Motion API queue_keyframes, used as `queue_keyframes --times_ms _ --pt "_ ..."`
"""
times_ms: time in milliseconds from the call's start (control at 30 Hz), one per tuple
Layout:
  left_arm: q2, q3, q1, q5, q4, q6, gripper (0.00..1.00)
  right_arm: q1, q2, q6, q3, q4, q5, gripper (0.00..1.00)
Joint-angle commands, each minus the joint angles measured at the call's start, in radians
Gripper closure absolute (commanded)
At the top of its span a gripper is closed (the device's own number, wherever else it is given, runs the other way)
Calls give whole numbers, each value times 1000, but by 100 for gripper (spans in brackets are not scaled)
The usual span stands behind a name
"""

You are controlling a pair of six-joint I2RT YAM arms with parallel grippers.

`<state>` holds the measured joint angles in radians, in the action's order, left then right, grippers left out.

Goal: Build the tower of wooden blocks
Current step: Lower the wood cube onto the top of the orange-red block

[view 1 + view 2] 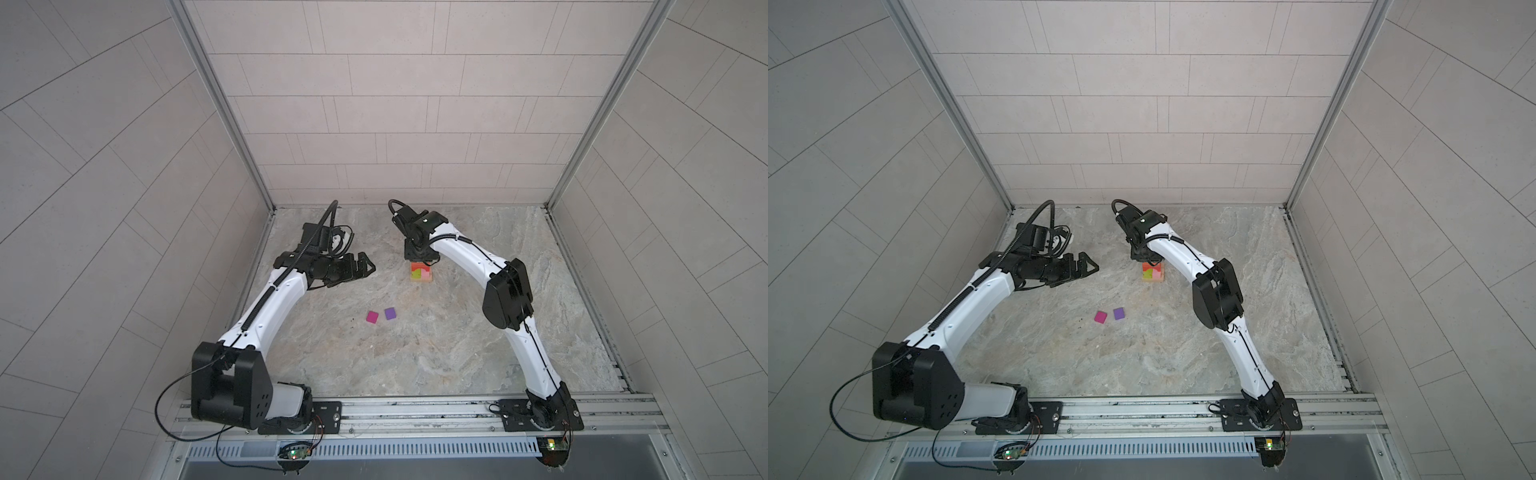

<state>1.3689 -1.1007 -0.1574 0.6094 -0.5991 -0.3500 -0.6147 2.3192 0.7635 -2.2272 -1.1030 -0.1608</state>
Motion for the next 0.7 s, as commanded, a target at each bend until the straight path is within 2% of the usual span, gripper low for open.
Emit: queue_keyframes --times_ms 0,667 --pt "-19 9 5 10 -4 1 0 2 23 6 -16 -4 -2 79" --pt "-17 8 4 10 -2 1 0 0 21 12 -16 -17 -6 79"
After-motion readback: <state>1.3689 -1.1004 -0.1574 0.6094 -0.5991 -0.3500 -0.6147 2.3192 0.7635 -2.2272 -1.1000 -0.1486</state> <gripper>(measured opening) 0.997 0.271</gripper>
